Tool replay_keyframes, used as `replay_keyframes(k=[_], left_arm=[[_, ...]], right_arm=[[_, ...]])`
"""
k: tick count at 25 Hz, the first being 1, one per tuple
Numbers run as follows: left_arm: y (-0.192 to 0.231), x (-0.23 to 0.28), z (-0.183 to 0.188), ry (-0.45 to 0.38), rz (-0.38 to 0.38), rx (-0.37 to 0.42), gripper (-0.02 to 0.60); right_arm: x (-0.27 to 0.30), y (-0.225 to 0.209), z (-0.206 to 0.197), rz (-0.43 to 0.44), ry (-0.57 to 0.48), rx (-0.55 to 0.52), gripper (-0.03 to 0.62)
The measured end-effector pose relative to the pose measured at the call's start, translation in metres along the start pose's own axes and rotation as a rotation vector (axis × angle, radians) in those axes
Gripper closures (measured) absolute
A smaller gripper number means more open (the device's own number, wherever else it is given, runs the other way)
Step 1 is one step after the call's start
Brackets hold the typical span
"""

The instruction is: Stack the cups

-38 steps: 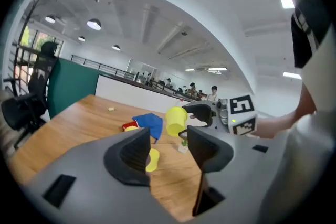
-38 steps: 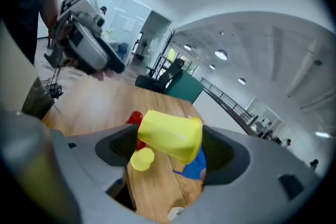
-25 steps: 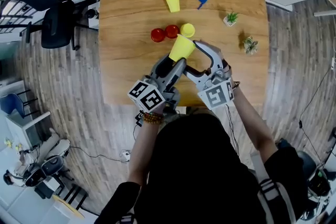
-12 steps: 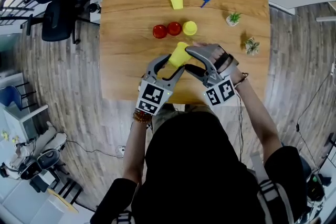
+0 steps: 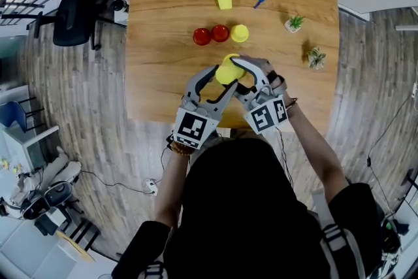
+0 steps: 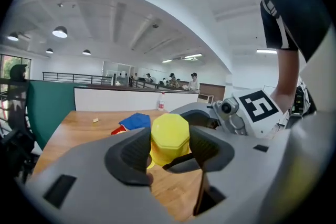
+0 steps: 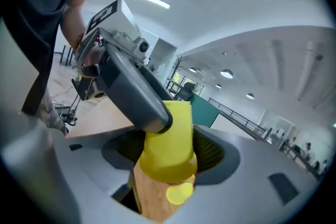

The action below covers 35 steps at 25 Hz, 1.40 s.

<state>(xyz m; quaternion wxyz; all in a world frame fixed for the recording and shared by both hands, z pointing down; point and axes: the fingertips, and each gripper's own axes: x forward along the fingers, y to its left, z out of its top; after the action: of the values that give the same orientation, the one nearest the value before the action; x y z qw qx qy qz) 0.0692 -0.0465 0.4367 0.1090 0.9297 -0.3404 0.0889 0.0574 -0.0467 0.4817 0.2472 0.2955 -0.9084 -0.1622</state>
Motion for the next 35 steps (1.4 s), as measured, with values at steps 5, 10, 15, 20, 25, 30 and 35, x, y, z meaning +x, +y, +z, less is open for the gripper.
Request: replay_keyframes(k=[5,10,15,20,25,30,35], left_arm=[[0.001,0.007,-0.023,0.109,0.057,0.095,0.336],[0.009,0.014,-0.046,0.189,0.088,0.108,0.336],[0.024,0.009,-0.045,0.144,0.101,0.058,0.334],[0.061,-0.017,-0.055,0.105,0.199,-0.118,0.336],[0.074,-0.035,-0.062,0.111,0.254,-0.145,0.336],[0.078,-0.042,-0.063,0.095,0.274,-0.135,0.336],[0.079,-0.043,-0.062,0.08,0.281,-0.144,0.339]], right_arm=[[0.007,0.016,-0.019,0.028,0.109,-0.041,0.275],[0.017,0.026,-0.034,0.058,0.171,-0.025,0.295],[0.031,0.022,-0.045,0.091,0.165,0.125,0.306],[0.073,-0.012,-0.073,-0.013,0.18,0.332,0.313],[0.112,-0.036,-0.084,-0.141,0.193,0.412,0.313],[0.141,-0.035,-0.093,-0.162,0.239,0.387,0.313],[0.154,-0.031,-0.107,-0.162,0.278,0.365,0.31]])
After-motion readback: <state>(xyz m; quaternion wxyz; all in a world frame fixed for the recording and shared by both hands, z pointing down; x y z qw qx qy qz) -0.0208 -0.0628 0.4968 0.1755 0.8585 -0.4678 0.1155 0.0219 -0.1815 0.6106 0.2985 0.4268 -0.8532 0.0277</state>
